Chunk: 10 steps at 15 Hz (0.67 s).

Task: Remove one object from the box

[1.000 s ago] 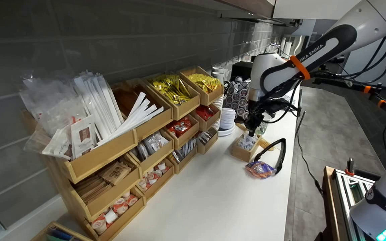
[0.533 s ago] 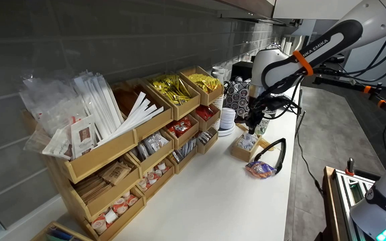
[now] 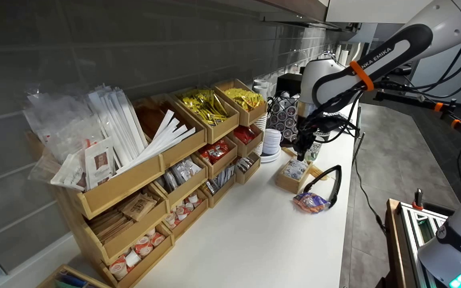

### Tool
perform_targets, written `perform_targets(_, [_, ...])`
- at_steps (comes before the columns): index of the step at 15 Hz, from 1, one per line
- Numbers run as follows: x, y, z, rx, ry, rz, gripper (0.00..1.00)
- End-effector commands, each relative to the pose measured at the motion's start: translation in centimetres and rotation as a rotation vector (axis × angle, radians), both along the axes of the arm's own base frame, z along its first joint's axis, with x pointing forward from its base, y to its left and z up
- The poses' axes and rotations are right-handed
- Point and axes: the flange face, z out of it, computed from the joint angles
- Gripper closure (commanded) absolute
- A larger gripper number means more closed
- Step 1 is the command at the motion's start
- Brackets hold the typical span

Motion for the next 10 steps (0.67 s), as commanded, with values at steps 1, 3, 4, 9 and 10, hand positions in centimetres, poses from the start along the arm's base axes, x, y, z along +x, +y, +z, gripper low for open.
perform_targets(1, [-0.1,-0.1,-0.2,0.006,0.023,0.007,1.0])
perform_targets(3, [-0.1,-0.1,-0.3,0.004,0.025,0.01,1.0])
perform_targets(4, [-0.1,-0.1,-0.6,0.0,0.03,0.012,0.74])
perform_targets(9, [-0.5,-0.3,-1.5,-0.016,0.056,0.023,0.44])
perform_targets(10, [-0.5,-0.3,-1.7,-0.018,0.062,0.025,0.38])
